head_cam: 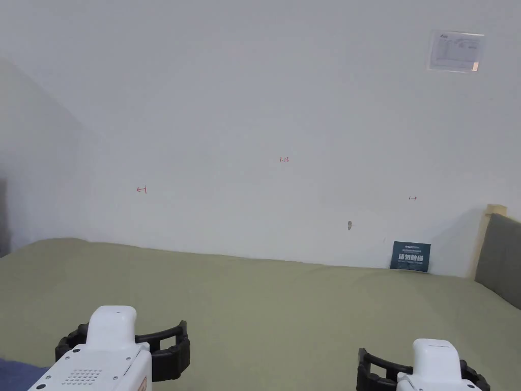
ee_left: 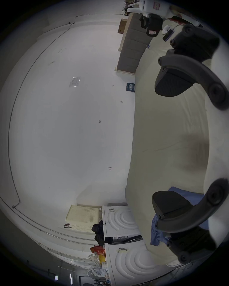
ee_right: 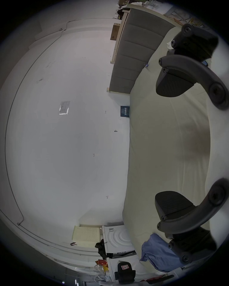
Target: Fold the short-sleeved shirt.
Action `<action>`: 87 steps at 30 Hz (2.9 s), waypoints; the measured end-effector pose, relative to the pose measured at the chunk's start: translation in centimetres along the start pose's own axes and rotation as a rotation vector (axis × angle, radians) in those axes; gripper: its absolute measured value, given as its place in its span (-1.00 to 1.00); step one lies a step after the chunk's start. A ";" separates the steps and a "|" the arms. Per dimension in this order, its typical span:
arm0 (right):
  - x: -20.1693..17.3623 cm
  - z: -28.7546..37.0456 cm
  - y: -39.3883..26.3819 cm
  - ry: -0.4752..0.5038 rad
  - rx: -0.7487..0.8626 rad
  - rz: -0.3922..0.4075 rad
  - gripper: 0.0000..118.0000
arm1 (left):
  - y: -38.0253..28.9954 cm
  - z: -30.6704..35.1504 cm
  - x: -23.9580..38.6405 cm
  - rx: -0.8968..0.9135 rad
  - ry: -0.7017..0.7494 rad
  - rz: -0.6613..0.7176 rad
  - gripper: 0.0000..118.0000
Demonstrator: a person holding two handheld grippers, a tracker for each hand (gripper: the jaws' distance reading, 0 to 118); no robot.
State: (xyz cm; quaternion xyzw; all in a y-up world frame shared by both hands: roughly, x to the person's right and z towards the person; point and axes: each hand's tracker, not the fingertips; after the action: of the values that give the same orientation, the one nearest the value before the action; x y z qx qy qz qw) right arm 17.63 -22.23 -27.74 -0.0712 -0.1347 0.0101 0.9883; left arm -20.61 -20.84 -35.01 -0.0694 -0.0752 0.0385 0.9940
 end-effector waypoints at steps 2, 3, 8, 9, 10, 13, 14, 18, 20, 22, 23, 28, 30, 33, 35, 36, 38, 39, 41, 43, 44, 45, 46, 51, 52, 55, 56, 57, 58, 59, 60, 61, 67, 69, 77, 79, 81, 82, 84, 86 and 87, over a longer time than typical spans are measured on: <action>0.1 0.2 0.1 0.002 -0.009 0.005 0.91 | 0.2 0.1 0.1 -0.002 -0.009 -0.002 0.97; 0.2 0.3 0.2 0.007 -0.013 0.006 0.53 | 0.3 0.2 0.3 -0.004 -0.010 -0.016 0.60; -0.4 0.5 -0.5 0.010 -0.003 0.092 -0.99 | 0.1 0.7 0.5 0.033 0.083 -0.068 -0.99; -0.1 0.5 -0.5 0.020 -0.004 0.082 -0.99 | 0.2 0.8 -0.1 0.031 0.023 -0.021 -0.99; 0.0 0.4 -0.6 0.026 -0.012 0.065 -0.99 | 0.3 0.8 -0.4 0.018 0.004 -0.011 -0.99; -0.5 0.3 -0.2 0.019 -0.019 0.055 -0.99 | 0.7 0.7 -0.6 0.012 0.056 -0.060 -0.99; -0.7 0.1 0.0 0.030 -0.020 0.051 -0.99 | 1.0 0.8 -1.1 0.012 0.052 -0.055 -0.99; -3.3 -0.7 0.9 0.082 -0.015 0.057 -0.99 | 2.3 1.7 -3.2 0.018 0.107 -0.014 -0.99; -5.5 -1.1 1.6 0.133 0.000 0.064 -0.99 | 2.6 2.6 -4.8 0.024 0.154 -0.018 -0.99; -7.9 -1.8 2.1 0.183 0.006 0.068 -0.99 | 3.2 3.8 -7.0 0.029 0.208 -0.014 -0.99; -9.3 -2.1 2.4 0.215 0.008 0.059 -0.99 | 3.1 4.4 -8.0 0.023 0.245 -0.014 -0.99; -17.2 -2.5 3.1 0.380 0.025 0.052 -0.99 | 3.7 8.6 -13.3 0.022 0.383 -0.016 -0.99; -20.3 -2.4 3.1 0.452 0.018 0.039 -0.99 | 3.8 10.6 -15.0 0.032 0.447 -0.033 -0.99; -25.3 -1.8 3.1 0.560 0.012 0.044 -0.99 | 3.2 14.1 -17.2 0.030 0.540 -0.018 -0.99; -28.0 -1.4 2.9 0.626 0.008 0.045 -0.99 | 2.5 16.1 -18.4 0.026 0.592 -0.007 -0.99; -29.0 -1.0 2.9 0.648 0.009 0.049 -0.99 | 2.3 16.8 -18.8 0.018 0.607 -0.006 -0.99; -31.2 -0.5 2.7 0.695 0.005 0.058 -0.99 | 1.8 18.1 -19.8 0.003 0.637 0.000 -0.99; -32.0 -0.3 2.6 0.709 0.004 0.061 -0.99 | 1.5 18.4 -20.2 -0.001 0.643 0.003 -0.99; -33.1 0.0 2.5 0.728 0.003 0.060 -0.99 | 0.9 18.9 -21.0 -0.014 0.658 0.009 -0.99; -33.8 0.2 2.3 0.740 0.005 0.059 -0.99 | 0.4 18.7 -21.6 -0.027 0.667 0.014 -0.99; -34.0 0.0 2.2 0.745 0.004 0.061 -0.99 | 0.2 18.4 -21.9 -0.034 0.664 0.017 -0.99; -34.1 -0.1 2.1 0.747 0.005 0.063 -0.99 | 0.2 18.0 -22.1 -0.040 0.660 0.021 -0.99; -34.3 -0.2 2.0 0.748 0.006 0.067 -0.99 | 0.2 17.3 -22.6 -0.056 0.638 0.027 -0.99; -34.5 -1.7 2.0 0.727 0.024 0.105 -0.99 | 3.3 11.5 -25.5 -0.134 0.519 0.027 -0.99; -34.6 -2.4 1.9 0.718 0.032 0.105 -0.99 | 4.2 9.9 -26.1 -0.153 0.482 0.020 -0.99; -35.1 -4.3 2.0 0.671 0.033 0.082 -0.99 | 7.2 3.3 -28.0 -0.297 0.364 -0.032 -0.99; -35.2 -5.0 2.2 0.662 0.028 0.067 -0.99 | 8.1 0.5 -28.6 -0.386 0.344 -0.062 -0.99; -35.5 -5.6 2.2 0.653 0.030 0.061 -0.99 | 8.6 -2.1 -29.1 -0.484 0.331 -0.077 -0.99; -35.9 -6.2 2.1 0.638 0.034 0.058 -0.99 | 8.7 -4.3 -29.7 -0.534 0.302 -0.079 -0.99; -36.2 -6.8 2.0 0.628 0.037 0.054 -0.99 | 8.8 -6.6 -29.8 -0.610 0.259 -0.067 -0.99; -36.6 -7.5 1.8 0.621 0.037 0.050 -0.99 | 8.4 -8.7 -30.3 -0.659 0.240 -0.048 -0.99; -37.0 -8.1 1.7 0.615 0.034 0.045 -0.99 | 8.0 -10.6 -30.6 -0.720 0.208 -0.034 -0.99; -39.0 -11.2 -0.2 0.629 -0.009 0.021 -0.99 | 0.5 -18.9 -31.4 -1.087 0.125 0.032 -0.56; -39.1 -11.9 -1.1 0.657 -0.038 0.026 -0.99 | -2.3 -20.4 -31.1 -1.145 0.119 0.038 0.97; -38.2 -13.1 -4.9 0.629 -0.133 0.053 -0.99 | -10.9 -23.1 -32.2 -1.262 0.013 0.119 0.65; -37.8 -13.1 -5.2 0.624 -0.142 0.055 -0.99 | -11.1 -22.5 -30.9 -1.255 0.065 0.050 0.30; -37.2 -12.8 -5.3 0.621 -0.142 0.066 -0.99 | -10.1 -22.1 -31.1 -1.209 0.055 0.080 -0.33; -36.9 -12.7 -5.3 0.616 -0.140 0.069 -0.99 | -9.3 -21.9 -31.4 -1.173 0.028 0.137 -1.00; -36.1 -12.6 -5.1 0.613 -0.140 0.071 -0.99 | -7.4 -21.7 -31.7 -1.131 0.027 0.161 -0.99; -35.0 -12.3 -4.7 0.601 -0.134 0.072 -0.99 | -4.8 -21.3 -30.8 -1.070 0.015 0.064 -0.99; -34.2 -12.2 -4.4 0.594 -0.129 0.073 -0.99 | -3.3 -20.6 -29.4 -1.021 0.044 0.030 -0.99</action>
State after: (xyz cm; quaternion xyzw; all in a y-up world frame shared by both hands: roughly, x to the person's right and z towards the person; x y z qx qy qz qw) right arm -12.07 -29.65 -47.80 -0.1386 0.1623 0.0159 0.9768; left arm -46.14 -29.36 -58.96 -0.5482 -0.0625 0.0099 0.8340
